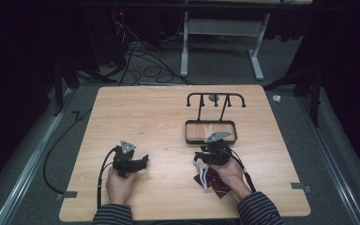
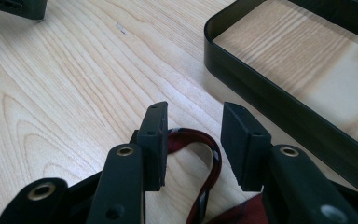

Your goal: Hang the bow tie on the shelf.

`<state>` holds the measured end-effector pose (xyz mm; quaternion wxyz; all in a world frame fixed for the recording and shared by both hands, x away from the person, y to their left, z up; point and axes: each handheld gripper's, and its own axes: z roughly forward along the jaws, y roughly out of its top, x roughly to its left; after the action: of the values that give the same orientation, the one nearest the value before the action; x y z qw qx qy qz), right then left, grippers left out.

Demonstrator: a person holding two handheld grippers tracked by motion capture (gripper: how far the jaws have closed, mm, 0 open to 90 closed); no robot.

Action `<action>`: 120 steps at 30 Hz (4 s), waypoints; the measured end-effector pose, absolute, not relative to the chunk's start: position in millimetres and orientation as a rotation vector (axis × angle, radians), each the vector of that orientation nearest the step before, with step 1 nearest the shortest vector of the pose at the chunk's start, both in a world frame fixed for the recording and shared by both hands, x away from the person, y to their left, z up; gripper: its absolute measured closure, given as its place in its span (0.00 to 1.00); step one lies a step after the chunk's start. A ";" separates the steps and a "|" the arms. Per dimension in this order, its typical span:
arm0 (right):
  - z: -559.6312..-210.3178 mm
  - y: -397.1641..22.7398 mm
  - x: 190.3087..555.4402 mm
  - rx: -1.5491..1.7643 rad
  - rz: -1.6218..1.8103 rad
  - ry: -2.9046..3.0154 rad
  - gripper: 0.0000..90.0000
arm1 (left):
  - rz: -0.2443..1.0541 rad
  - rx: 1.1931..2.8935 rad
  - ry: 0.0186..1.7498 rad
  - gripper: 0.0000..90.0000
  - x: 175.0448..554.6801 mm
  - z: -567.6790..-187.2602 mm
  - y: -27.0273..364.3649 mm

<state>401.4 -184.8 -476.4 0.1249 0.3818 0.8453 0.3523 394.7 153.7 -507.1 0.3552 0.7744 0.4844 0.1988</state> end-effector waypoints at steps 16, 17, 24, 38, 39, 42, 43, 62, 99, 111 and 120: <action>-486.2 -179.9 411.9 1.141 0.974 2.501 0.78 | 0.512 2.000 1.252 0.29 394.7 -507.1 153.8; -487.0 -180.0 412.5 1.147 0.973 2.504 0.79 | 0.512 2.000 1.252 0.29 394.7 -507.1 153.8; -489.9 -180.3 414.6 1.137 0.949 2.519 0.88 | 0.509 1.999 1.252 0.29 394.7 -507.1 154.0; -484.4 -185.7 412.7 1.115 0.971 2.511 1.00 | 0.509 1.997 1.253 0.29 394.7 -507.1 154.1; -483.4 -186.5 412.1 1.122 0.976 2.504 1.00 | 0.509 1.998 1.253 0.29 394.7 -507.1 154.1; -480.1 -189.3 410.9 1.130 0.987 2.488 1.00 | 0.508 1.997 1.253 0.29 394.7 -507.1 154.1; -479.1 -190.5 410.7 1.128 0.989 2.481 1.00 | 0.508 1.997 1.253 0.29 394.7 -507.1 154.1; -452.7 -211.7 400.5 1.135 1.053 2.378 1.00 | 0.509 1.998 1.252 0.29 394.7 -507.1 154.0; -395.6 -237.9 376.5 1.057 1.160 2.211 1.00 | 0.513 2.003 1.251 0.29 394.6 -507.1 153.7; -380.2 -239.4 377.6 1.034 1.166 2.183 1.00 | 0.513 2.001 1.252 0.29 394.7 -507.1 153.7; -371.3 -242.3 381.0 1.028 1.191 2.172 1.00 | 0.513 2.001 1.252 0.29 394.7 -507.1 153.7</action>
<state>381.0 -242.3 -371.3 0.2281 0.3731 0.7886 0.4323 394.7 153.7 -507.1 0.3553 0.7743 0.4845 0.1986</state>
